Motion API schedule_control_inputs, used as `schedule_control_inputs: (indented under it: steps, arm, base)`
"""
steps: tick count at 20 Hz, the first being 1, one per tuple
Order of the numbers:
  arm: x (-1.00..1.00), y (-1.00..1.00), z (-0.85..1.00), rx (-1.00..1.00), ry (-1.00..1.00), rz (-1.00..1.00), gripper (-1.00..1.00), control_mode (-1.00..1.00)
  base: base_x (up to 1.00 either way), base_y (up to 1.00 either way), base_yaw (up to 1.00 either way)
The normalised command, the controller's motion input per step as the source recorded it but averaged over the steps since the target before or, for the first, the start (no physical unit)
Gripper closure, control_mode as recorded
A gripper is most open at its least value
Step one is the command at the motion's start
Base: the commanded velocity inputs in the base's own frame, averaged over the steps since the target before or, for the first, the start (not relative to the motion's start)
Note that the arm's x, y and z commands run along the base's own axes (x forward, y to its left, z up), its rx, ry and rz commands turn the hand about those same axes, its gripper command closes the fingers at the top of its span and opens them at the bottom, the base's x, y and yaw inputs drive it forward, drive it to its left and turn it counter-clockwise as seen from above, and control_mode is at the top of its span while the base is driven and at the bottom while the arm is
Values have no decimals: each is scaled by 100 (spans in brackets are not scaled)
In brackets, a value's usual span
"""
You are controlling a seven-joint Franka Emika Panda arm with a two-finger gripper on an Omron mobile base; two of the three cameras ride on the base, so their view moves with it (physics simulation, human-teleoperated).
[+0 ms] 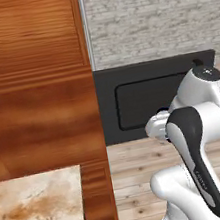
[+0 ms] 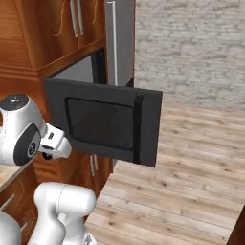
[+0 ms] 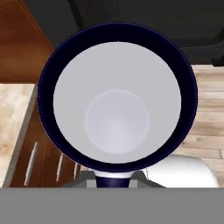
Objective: Pick the mug from the counter and place it inside the microwave. Then close the microwave.
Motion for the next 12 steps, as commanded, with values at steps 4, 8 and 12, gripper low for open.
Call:
schedule_control_inputs:
  steps: [4, 8, 12]
  arm:
    - [0, 0, 0, 0, 0, 0, 100, 100]
    - [0, 0, 0, 0, 0, 0, 100, 100]
    - [0, 0, 0, 0, 0, 0, 100, 100]
  base:
    - [-24, -1, -84]
    - [0, -21, -9]
    - [14, -62, 6]
